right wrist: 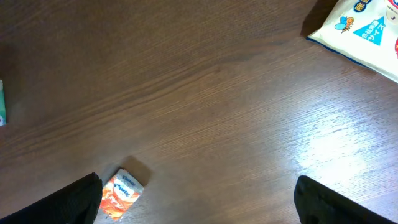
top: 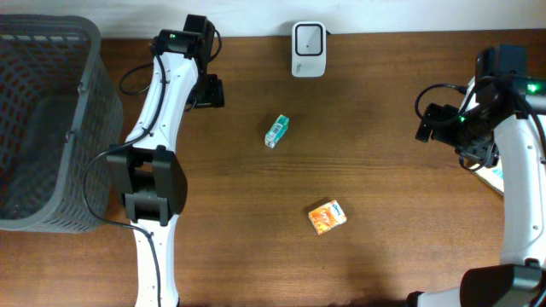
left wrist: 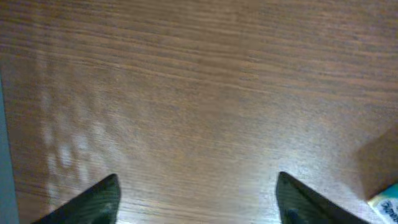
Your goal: Scan the item barcode
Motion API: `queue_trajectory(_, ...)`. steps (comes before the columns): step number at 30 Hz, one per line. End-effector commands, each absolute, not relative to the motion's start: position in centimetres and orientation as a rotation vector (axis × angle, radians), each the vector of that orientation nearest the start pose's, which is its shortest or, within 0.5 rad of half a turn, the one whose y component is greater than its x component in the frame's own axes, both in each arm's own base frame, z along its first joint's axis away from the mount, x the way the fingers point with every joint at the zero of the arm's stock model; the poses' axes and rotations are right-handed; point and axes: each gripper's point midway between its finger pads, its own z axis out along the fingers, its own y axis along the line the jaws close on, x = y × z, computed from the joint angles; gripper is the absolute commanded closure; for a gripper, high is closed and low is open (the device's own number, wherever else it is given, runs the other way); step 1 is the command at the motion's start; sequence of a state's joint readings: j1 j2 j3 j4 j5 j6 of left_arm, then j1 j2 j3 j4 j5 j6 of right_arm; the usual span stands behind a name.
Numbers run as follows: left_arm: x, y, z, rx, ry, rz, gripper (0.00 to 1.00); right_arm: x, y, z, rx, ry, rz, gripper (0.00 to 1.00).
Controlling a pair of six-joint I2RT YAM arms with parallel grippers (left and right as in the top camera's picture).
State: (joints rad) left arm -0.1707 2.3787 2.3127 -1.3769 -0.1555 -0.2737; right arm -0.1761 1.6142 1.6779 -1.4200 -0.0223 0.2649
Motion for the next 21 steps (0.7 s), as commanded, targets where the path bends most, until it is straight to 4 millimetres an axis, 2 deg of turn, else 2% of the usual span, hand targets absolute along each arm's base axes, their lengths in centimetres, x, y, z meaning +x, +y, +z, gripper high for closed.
queue_trajectory(1, 47.7, -7.6, 9.1, -0.162, 3.038, 0.019, 0.25, 31.9, -5.6, 21.2, 0.643, 2.858, 0.023, 0.02)
queue_trajectory(6, 46.1, -8.7, 7.3, -0.141, 3.119, -0.079, 0.25, 31.9, -5.6, 21.2, 0.644, 2.858, 0.023, 0.02)
queue_trajectory(11, 44.7, -13.0, 6.6, 0.027, 3.156, -0.446, 0.28, 31.9, -5.6, 21.2, 0.643, 2.858, 0.023, 0.02)
queue_trajectory(14, 45.0, -14.6, 5.6, 0.081, 3.129, -0.464, 0.33, 31.9, -5.6, 21.2, 0.643, 2.858, 0.023, 0.02)
queue_trajectory(16, 45.0, -15.6, 5.2, 0.111, 3.116, -0.478, 0.39, 31.9, -5.6, 21.2, 0.643, 2.858, 0.023, 0.02)
queue_trajectory(21, 45.3, -19.2, 4.3, 0.238, 3.049, -0.478, 0.48, 31.9, -5.6, 21.2, 0.643, 2.858, 0.023, 0.02)
